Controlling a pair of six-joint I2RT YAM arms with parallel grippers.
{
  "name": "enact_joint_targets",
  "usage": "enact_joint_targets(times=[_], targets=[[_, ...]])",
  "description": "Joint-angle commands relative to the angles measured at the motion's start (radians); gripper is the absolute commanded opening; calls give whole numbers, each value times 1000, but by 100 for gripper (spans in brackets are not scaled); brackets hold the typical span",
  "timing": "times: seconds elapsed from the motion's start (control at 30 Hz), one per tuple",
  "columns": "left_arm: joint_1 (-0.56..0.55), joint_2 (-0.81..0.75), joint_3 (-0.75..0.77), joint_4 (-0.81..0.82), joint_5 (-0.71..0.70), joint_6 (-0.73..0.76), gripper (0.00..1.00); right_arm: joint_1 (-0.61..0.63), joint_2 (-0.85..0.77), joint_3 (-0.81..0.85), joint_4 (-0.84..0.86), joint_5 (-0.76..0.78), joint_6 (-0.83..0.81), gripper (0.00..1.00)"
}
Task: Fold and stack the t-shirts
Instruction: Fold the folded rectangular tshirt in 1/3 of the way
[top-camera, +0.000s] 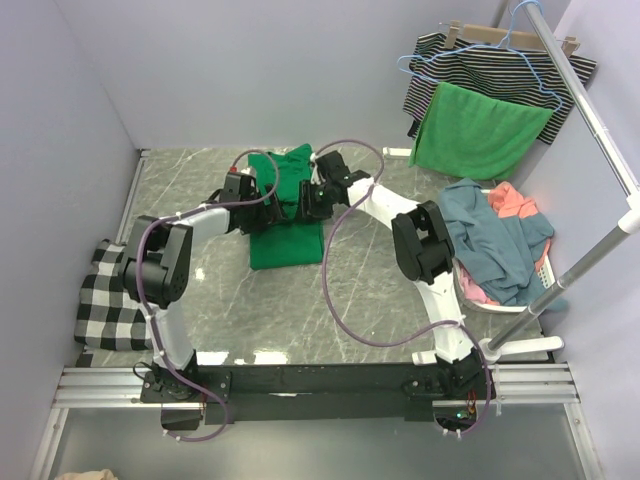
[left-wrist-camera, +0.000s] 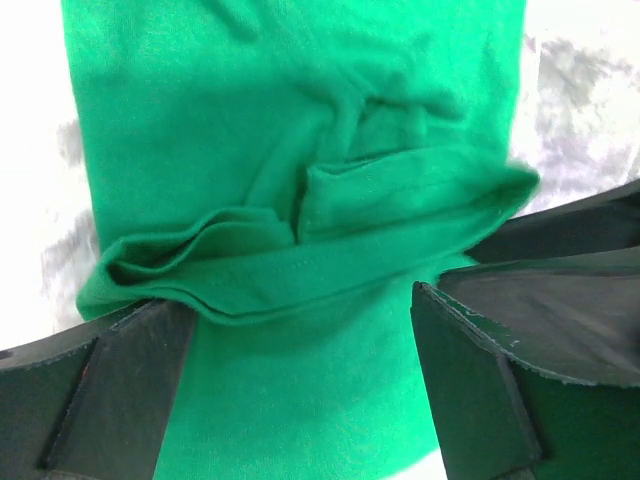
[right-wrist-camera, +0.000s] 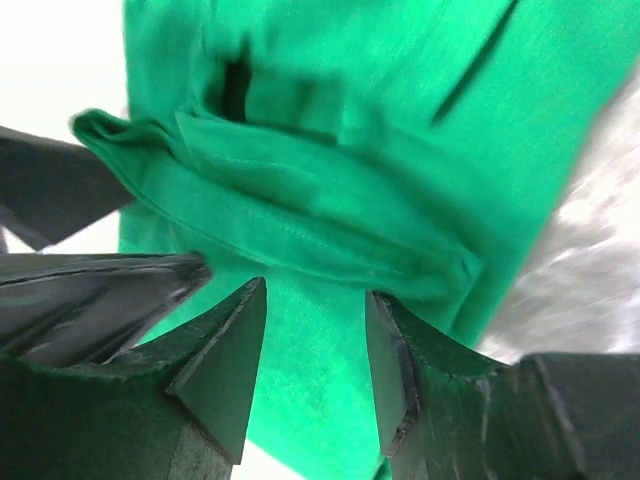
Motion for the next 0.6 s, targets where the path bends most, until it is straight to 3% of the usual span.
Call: enact_joint_targets(times=[0.0,0.27,0.4,0.57], targets=[[5,63,71,55,-52,46,93,-31,39,96,-8,17,-13,52],[32,158,165,144,-75,72,95,-74,111,195,-20,29,0,52],[37,141,202,141,-41,51,96,-88,76,142,3,55,-3,54],[72,135,318,-91,-63,-12,98,-97,-5,42,20,103,-19,55]])
